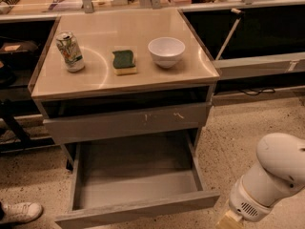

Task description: Close middle drawer

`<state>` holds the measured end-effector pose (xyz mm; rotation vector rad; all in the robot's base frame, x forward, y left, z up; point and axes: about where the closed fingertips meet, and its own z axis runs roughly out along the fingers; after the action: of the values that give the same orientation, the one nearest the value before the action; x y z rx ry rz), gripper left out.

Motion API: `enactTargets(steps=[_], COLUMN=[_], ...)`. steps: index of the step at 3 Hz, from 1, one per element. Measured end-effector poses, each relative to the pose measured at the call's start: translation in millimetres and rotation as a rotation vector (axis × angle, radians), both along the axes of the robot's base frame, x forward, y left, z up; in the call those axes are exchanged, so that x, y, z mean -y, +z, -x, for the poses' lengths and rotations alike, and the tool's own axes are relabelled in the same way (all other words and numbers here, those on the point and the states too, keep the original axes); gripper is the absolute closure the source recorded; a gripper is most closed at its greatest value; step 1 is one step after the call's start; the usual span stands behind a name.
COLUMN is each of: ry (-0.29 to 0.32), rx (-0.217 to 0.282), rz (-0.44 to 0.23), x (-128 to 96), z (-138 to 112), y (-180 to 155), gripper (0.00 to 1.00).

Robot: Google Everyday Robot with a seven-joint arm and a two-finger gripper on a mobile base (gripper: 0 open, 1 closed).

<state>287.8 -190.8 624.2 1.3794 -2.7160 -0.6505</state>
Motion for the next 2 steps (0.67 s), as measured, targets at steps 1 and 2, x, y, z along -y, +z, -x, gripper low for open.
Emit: enactTargets(steps=[1, 2], ry=[-0.131, -0.308], rx=[-0.075, -0.09], rz=[-0.035, -0.062], x=[-5.6, -12.9], z=[5.5, -17.2], y=[-53.0, -118.9], gripper=[1.0, 1.0])
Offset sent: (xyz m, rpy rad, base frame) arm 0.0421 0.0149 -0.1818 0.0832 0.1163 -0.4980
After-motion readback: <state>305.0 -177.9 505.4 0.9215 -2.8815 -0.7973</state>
